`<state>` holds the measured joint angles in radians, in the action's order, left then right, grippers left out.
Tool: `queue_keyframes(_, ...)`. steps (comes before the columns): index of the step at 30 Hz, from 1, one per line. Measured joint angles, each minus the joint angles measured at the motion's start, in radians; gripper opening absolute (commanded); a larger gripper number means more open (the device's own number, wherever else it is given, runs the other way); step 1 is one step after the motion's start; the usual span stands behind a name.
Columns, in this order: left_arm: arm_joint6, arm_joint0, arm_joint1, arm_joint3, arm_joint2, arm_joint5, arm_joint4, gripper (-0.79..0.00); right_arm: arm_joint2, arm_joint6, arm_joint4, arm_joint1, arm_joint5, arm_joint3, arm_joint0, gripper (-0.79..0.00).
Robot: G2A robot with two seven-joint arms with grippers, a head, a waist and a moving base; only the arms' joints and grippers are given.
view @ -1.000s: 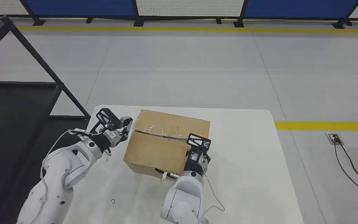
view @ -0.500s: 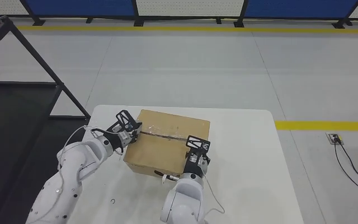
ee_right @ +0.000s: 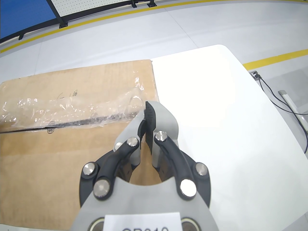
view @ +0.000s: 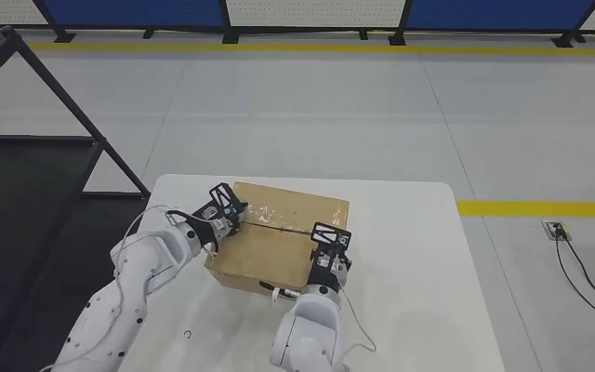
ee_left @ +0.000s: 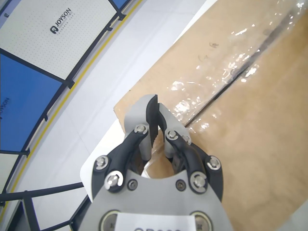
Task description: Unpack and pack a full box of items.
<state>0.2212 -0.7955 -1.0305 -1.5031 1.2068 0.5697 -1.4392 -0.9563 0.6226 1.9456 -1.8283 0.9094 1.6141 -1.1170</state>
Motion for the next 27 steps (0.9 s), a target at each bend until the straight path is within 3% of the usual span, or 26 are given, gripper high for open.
queue_keyframes(7, -0.056, -0.066, 0.017, -0.056, 0.15, -0.064, 0.11, -0.785, -0.008, -0.07, -0.13, 0.0, 0.031, 0.054, 0.002, -0.785)
queue_keyframes(15, -0.106, -0.197, 0.033, -0.127, 0.334, -0.172, 0.184, -0.785, -0.035, -0.147, -0.294, 0.0, 0.012, 0.11, 0.006, -0.785)
queue_keyframes(22, -0.11, -0.238, 0.035, -0.129, 0.36, -0.181, 0.2, -0.785, -0.041, -0.178, -0.377, 0.001, -0.012, 0.161, -0.002, -0.785)
queue_keyframes(27, -0.117, -0.238, 0.034, -0.126, 0.355, -0.178, 0.21, -0.785, -0.035, -0.274, -0.513, 0.001, -0.014, 0.236, -0.02, -0.785)
